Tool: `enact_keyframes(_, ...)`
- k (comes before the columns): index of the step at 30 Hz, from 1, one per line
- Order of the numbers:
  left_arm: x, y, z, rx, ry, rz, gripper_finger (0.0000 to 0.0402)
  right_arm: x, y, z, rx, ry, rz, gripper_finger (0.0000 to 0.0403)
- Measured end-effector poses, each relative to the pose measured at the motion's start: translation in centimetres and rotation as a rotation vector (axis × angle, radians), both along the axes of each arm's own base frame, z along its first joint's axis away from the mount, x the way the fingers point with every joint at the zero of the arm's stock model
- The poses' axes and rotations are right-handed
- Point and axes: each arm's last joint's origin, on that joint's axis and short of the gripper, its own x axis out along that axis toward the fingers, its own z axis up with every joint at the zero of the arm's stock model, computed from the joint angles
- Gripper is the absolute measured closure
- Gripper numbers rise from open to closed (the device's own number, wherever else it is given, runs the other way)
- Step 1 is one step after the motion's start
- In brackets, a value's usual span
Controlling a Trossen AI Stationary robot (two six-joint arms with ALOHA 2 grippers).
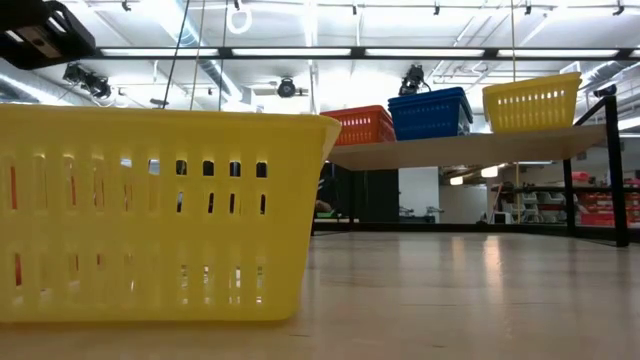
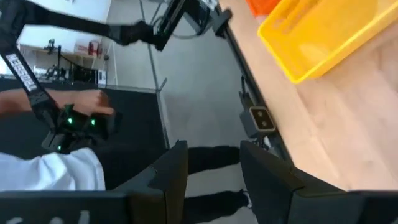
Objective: Stack baskets on shelf by color
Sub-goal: Stack the yellow basket on the yellow basket on the shelf
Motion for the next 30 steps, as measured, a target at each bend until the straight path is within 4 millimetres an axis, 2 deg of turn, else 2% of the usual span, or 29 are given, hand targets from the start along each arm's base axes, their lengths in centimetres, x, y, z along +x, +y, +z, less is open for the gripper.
enact_keyframes(7,0.0,0.0,0.0,-0.022,0.021,-0.016,0.028,1.2,1.4,-1.9,0.046,0.043,0.03,0.0249)
enact_keyframes(13,-0.1,0.1,-0.1,-0.012,0.036,-0.023,0.028,1.6,1.7,-2.2,0.054,0.026,0.025,0.0249)
enact_keyframes(18,0.0,0.3,-0.2,-0.001,0.034,-0.04,0.0281,1.7,1.7,-2.1,-0.034,-0.056,0.072,0.0249)
enact_keyframes(21,0.1,0.4,-0.1,-0.03,0.056,-0.045,0.0281,2.3,1.8,-2.7,-0.089,-0.092,0.101,0.0249)
enact_keyframes(24,0.2,0.2,-0.1,-0.103,0.089,-0.05,0.0281,3.6,2.3,-3.6,-0.121,-0.135,0.118,0.0249)
enact_keyframes(30,-0.2,-1.2,0.3,-0.246,0.129,-0.037,0.0281,7.7,3.8,-5.4,-0.244,-0.198,0.19,0.0249)
